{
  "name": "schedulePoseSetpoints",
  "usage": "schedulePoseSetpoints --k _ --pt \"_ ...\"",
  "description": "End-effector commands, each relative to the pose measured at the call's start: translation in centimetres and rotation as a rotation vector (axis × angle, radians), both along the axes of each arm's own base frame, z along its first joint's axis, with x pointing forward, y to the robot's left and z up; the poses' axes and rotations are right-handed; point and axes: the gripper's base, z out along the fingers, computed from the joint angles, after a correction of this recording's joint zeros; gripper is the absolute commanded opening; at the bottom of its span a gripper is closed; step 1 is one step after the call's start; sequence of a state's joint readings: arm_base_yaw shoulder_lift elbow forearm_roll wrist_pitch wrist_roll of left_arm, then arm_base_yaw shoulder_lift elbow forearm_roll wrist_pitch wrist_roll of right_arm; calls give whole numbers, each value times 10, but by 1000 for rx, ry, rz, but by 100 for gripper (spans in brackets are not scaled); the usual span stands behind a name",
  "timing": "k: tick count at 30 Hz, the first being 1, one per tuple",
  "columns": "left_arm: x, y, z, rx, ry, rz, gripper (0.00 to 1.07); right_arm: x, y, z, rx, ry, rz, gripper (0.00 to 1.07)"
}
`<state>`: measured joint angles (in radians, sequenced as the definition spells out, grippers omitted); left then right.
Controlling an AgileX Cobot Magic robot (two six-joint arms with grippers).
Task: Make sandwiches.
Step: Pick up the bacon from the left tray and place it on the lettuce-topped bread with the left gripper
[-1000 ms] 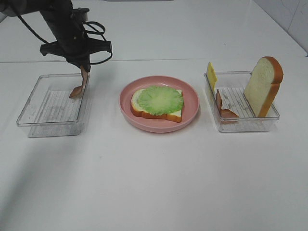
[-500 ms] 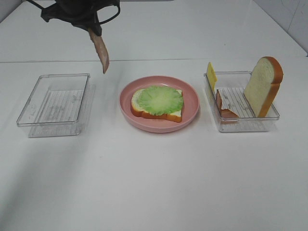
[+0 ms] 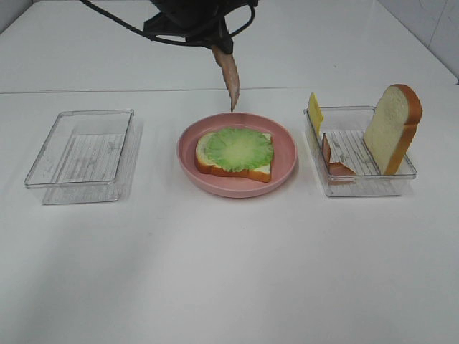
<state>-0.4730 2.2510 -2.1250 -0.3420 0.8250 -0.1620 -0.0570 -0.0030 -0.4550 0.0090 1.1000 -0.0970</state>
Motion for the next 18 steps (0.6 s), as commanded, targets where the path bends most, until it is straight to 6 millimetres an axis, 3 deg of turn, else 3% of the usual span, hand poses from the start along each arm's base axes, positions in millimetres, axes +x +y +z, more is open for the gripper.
schedulePoseSetpoints --k 1,6,11,18 --pt "-6 -25 -11 -62 2 -39 0 -4 0 -1 -15 -30 -9 99" --pt "-8 -38 -20 -130 15 -86 0 -4 0 -1 -15 -30 -9 99" --pt "-5 -46 -42 -179 53 -137 0 -4 0 -1 -15 -30 -9 99" --pt "3 -44 -86 -157 117 -170 0 -4 0 -1 -15 -30 -9 99"
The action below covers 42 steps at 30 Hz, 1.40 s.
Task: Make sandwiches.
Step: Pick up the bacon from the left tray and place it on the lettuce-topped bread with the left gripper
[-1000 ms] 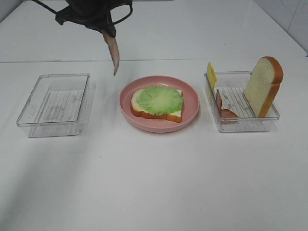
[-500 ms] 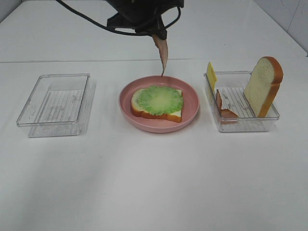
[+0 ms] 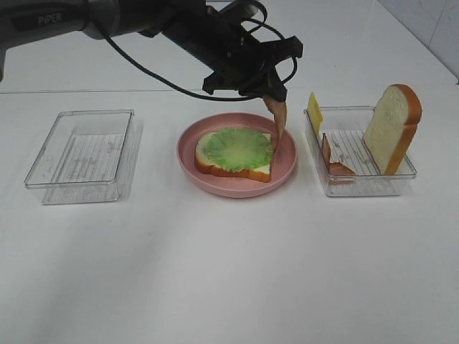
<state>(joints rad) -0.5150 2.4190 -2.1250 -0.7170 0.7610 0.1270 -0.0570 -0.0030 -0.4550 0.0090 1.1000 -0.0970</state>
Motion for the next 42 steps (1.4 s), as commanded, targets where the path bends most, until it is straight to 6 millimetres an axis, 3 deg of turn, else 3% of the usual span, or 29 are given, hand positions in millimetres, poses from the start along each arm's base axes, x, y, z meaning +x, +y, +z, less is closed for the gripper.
schedulePoseSetpoints --k 1,5,10,27,28,29,30,31,32,34,35,36,39,41,42 --pt "3 3 -11 5 19 -6 0 -4 0 -1 -15 -30 -9 99" --pt "13 20 -30 40 60 7 0 -4 0 -1 -15 -30 -9 99" --pt "19 36 -37 74 90 9 0 -4 0 -1 -15 -30 -9 99" --pt "19 49 -47 313 30 -17 2 -4 0 -1 -15 -30 -9 99" --pt "19 49 -47 319 32 -6 10 -4 0 -1 -15 -30 -9 99" --pt "19 50 -47 321 31 -6 25 -4 0 -1 -15 -30 -9 99" --pt "19 50 -47 321 31 -6 25 -4 0 -1 -15 -30 -9 99" --pt "19 50 -47 321 31 -6 37 -4 0 -1 -15 -30 -9 99" --pt "19 50 -47 321 31 -6 37 -4 0 -1 -15 -30 -9 99" --pt "19 49 -46 319 31 -4 92 -4 0 -1 -15 -30 -9 99" --pt "19 49 -46 319 31 -4 92 -4 0 -1 -15 -30 -9 99" --pt "19 49 -44 317 32 -2 102 -4 0 -1 -15 -30 -9 99" --pt "18 50 -39 316 35 0 102 -4 0 -1 -15 -30 -9 99" --pt "16 52 -17 319 0 -5 102 -4 0 -1 -15 -30 -9 99" --pt "16 52 -17 319 0 -5 102 -4 0 -1 -15 -30 -9 99"
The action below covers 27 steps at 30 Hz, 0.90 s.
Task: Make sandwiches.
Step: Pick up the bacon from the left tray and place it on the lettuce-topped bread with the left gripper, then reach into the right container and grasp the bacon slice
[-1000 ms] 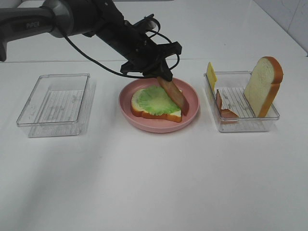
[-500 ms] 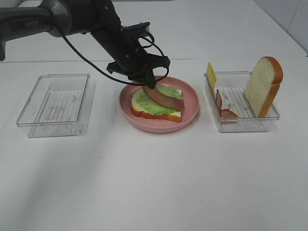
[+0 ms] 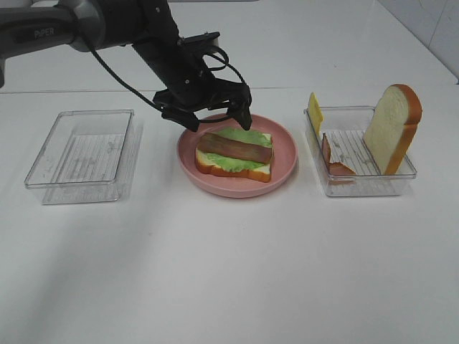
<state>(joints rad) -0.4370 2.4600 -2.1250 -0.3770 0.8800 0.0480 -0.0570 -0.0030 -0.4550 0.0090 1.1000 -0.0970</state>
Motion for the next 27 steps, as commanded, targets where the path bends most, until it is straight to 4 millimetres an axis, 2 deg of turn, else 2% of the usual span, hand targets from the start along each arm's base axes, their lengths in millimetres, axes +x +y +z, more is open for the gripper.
schedulePoseSetpoints --k 1,2,3,4,5,6,7,8,10,13,15,16,17,18,20,21,22,23,25,27 --pt "-5 -1 30 -3 -43 -14 102 -4 0 -1 -15 -30 -9 99" --pt "-7 1 46 12 -68 -26 102 -4 0 -1 -15 -30 -9 99" --pt "-7 1 46 12 -68 -26 102 -4 0 -1 -15 -30 -9 99" --pt "-8 3 56 17 -82 -30 102 -4 0 -1 -15 -30 -9 99" --pt "-12 7 76 44 -111 -43 102 -4 0 -1 -15 -30 -9 99" --pt "-12 7 76 44 -111 -43 102 -4 0 -1 -15 -30 -9 99" --pt "-17 13 93 85 -128 -53 102 -4 0 -1 -15 -30 -9 99" --pt "-17 13 93 85 -128 -53 102 -4 0 -1 -15 -30 -9 99" --pt "-27 25 118 172 -146 -55 101 -4 0 -1 -15 -30 -9 99" --pt "-31 30 126 210 -145 -52 101 -4 0 -1 -15 -30 -9 99" --pt "-46 52 149 352 -108 -45 101 -4 0 -1 -15 -30 -9 99" --pt "-46 52 149 352 -108 -45 101 -4 0 -1 -15 -30 -9 99" --pt "-51 61 158 391 -97 -35 101 -4 0 -1 -15 -30 -9 99" --pt "-51 61 158 391 -97 -35 101 -4 0 -1 -15 -30 -9 99" --pt "-61 72 176 367 -107 -13 101 -4 0 -1 -15 -30 -9 99" --pt "-61 72 176 367 -107 -13 101 -4 0 -1 -15 -30 -9 99" --pt "-70 82 188 363 -117 3 101 -4 0 -1 -15 -30 -9 99" --pt "-70 82 188 363 -117 3 101 -4 0 -1 -15 -30 -9 99" --pt "-85 97 196 368 -103 20 101 -4 0 -1 -15 -30 -9 99" --pt "-91 102 200 367 -104 27 101 -4 0 -1 -15 -30 -9 99"
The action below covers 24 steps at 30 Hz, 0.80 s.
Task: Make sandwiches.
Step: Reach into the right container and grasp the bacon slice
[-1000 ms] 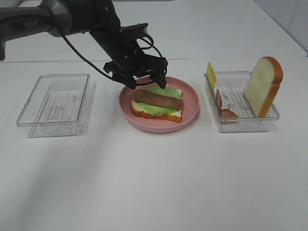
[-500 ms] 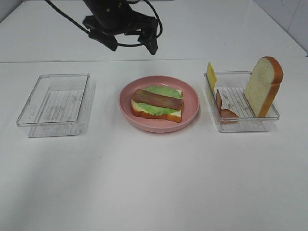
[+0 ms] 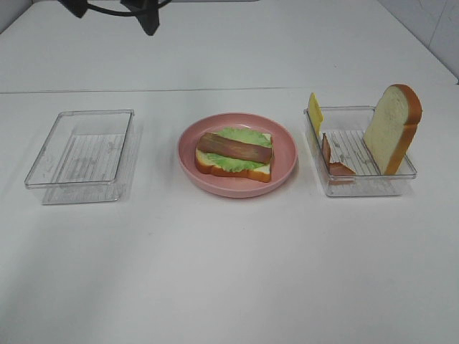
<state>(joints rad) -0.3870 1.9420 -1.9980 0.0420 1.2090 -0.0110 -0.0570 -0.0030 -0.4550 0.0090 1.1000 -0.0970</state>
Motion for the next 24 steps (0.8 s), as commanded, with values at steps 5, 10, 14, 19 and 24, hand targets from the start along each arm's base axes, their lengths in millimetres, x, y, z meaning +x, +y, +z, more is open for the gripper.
schedulePoseSetpoints --k 5,10,14,19,24 --pt "-57 44 5 52 150 64 101 -4 0 -1 -15 -30 -9 99" --pt "-86 68 -3 68 204 105 101 -4 0 -1 -15 -30 -9 99" --pt "-125 98 -7 61 227 185 101 -4 0 -1 -15 -30 -9 99" --pt "-170 123 -12 36 204 269 101 -4 0 -1 -15 -30 -9 99" --pt "-224 138 -13 -6 122 330 101 -4 0 -1 -15 -30 -9 99"
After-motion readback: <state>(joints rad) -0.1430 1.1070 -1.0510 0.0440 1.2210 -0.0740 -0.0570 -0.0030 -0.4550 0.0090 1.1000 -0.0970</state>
